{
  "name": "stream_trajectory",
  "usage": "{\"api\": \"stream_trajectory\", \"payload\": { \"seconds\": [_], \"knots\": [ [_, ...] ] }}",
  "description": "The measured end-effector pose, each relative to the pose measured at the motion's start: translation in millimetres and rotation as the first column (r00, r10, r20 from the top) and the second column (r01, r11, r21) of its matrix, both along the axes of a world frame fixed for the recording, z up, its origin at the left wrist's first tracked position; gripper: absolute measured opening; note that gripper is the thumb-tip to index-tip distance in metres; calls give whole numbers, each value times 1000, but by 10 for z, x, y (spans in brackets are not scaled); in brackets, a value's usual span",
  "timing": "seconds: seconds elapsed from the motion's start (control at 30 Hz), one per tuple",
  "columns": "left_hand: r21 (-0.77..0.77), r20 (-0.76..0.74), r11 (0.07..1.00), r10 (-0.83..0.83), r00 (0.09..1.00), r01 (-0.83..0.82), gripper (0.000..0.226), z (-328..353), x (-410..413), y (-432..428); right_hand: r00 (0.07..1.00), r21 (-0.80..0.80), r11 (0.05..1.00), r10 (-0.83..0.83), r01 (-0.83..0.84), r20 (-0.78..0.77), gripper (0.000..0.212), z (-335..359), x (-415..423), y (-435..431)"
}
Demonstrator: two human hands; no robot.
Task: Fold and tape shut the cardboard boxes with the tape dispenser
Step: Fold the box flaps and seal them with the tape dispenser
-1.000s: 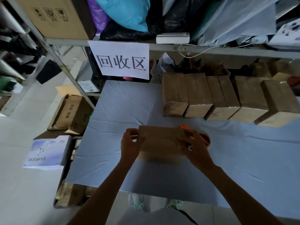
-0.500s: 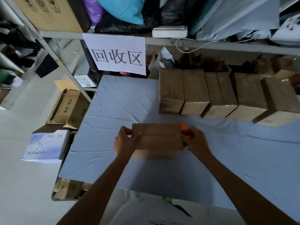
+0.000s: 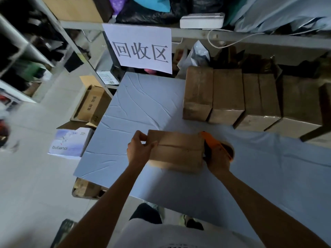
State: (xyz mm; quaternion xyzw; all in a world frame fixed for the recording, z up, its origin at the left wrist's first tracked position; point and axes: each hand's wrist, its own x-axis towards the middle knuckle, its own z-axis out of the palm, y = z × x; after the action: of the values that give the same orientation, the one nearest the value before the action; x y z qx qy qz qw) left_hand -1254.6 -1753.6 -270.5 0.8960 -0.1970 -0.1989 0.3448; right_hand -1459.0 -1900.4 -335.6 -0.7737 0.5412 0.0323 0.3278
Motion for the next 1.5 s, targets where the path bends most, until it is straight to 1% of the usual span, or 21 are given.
{"api": "stream_trajectory", "payload": {
  "seconds": [0.03,0.07,0.1,0.13,0.17,0.23,0.3,0.5,0.67,0.77,0.83,0.97,1.1,1.17,1.23,1.27,1.3,1.37,1.4,1.43,1.5],
  "knots": [
    [6,-1,1000,2,1000,-2,32,-3,6,-2,998,-87,996,-29,33,47,41,6,-7,2],
    [12,-4,1000,1,1000,-1,32,-6,16,-3,994,-120,991,-48,60,98,37,31,-38,-7],
    [17,-7,1000,-4,1000,4,32,-9,30,-6,994,-111,994,-7,19,108,37,80,-68,-8],
    [23,-10,1000,-15,1000,15,32,-9,49,-11,996,-135,990,50,-40,71,43,93,-115,-41],
    [30,-12,999,-30,999,30,33,-10,74,-20,997,-144,989,46,-36,65,46,110,-168,-81],
    [47,-8,997,-62,998,63,35,-5,126,-33,998,-122,991,-54,58,35,46,220,-249,-137],
    [49,-7,994,-93,996,93,36,-8,158,-44,993,-156,981,-116,117,15,53,319,-298,-245],
    [13,-29,988,-153,988,153,36,-8,150,-107,950,11,981,-192,196,244,40,867,-455,-472],
    [-24,-57,970,-244,968,243,35,-1,-21,-346,957,-130,988,-43,84,288,37,1434,-406,-403],
    [-8,-76,963,-268,960,268,35,-3,-135,-459,951,-155,984,130,-88,282,33,1659,-282,-268],
    [-13,-94,961,-276,956,276,33,-4,-179,-499,939,-121,976,210,-183,271,37,1691,-188,-203],
    [-30,-128,963,-270,954,268,34,-17,-200,-495,929,-143,948,310,-286,203,36,1540,-52,-137],
    [-61,-177,956,-292,940,286,38,-12,-176,-474,932,-144,944,320,-298,171,38,1430,-10,-140],
    [-90,-80,955,-289,954,281,40,0,-189,-481,931,-160,938,332,-308,152,40,1425,-7,-162],
    [-159,15,955,-253,967,252,29,73,-182,-512,927,-162,936,337,-312,165,41,1436,-12,-174],
    [-197,-63,952,-252,966,235,21,130,-161,-549,925,-159,937,338,-312,174,41,1440,-18,-177],
    [-218,-235,951,-269,934,219,20,205,-147,-603,923,-157,936,341,-315,177,41,1440,-27,-181],
    [-207,-618,962,-270,739,178,28,343,-128,-711,921,-161,930,354,-330,160,41,1431,-37,-184],
    [-199,-728,967,-253,637,157,28,404,-123,-746,923,-166,928,358,-335,142,41,1430,-29,-183],
    [-202,-775,968,-253,580,152,28,438,-121,-769,925,-172,926,360,-337,125,42,1430,-25,-180],
    [-232,-767,957,-290,572,175,24,453,-110,-781,923,-175,922,368,-346,116,43,1426,-15,-179]
  ]
}}
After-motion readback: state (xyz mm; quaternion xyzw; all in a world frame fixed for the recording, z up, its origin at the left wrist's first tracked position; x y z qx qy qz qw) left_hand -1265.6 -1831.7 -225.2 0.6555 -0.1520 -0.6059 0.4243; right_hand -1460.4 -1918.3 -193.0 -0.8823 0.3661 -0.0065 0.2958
